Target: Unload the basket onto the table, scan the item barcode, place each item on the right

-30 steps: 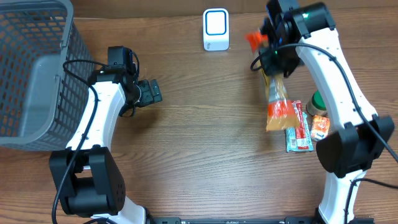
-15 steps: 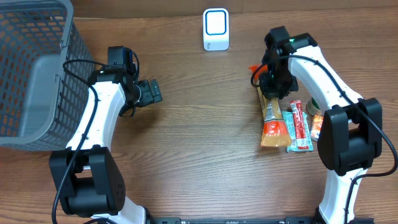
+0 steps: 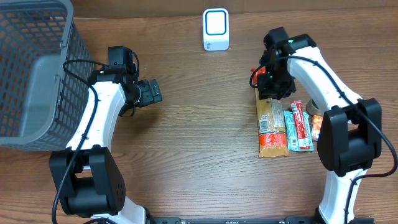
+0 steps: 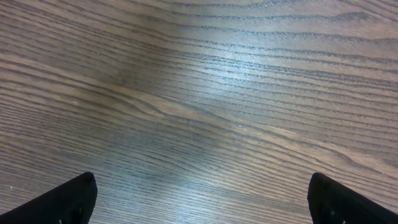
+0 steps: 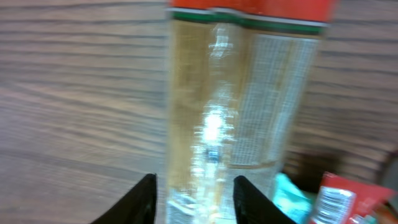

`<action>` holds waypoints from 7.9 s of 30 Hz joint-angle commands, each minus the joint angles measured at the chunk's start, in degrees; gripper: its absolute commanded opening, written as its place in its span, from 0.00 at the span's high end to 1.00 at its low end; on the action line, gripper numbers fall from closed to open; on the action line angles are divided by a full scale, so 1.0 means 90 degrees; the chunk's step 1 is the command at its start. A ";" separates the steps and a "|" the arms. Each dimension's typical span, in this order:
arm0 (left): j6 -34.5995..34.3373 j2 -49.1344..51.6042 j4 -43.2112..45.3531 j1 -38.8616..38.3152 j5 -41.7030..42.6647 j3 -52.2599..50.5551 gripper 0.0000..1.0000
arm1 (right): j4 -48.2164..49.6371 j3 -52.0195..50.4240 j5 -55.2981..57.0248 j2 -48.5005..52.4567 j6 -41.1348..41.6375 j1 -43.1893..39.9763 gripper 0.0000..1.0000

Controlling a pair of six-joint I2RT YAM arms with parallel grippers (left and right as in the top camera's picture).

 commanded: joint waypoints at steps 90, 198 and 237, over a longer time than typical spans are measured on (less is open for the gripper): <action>0.0119 -0.0129 0.0015 -0.0007 -0.0039 0.0083 0.00 | 0.1528 -0.1324 0.0668 -0.2147 0.1018 0.0051 0.00; 0.0119 -0.0129 0.0015 -0.0007 -0.0039 0.0083 0.00 | 0.7725 -1.1111 -0.0447 -1.3410 -0.0253 -0.1462 0.00; 0.0119 -0.0129 0.0029 -0.0007 -0.0039 0.0083 0.00 | 0.7584 -1.1111 -0.0425 -1.3410 -0.0369 -0.1462 0.00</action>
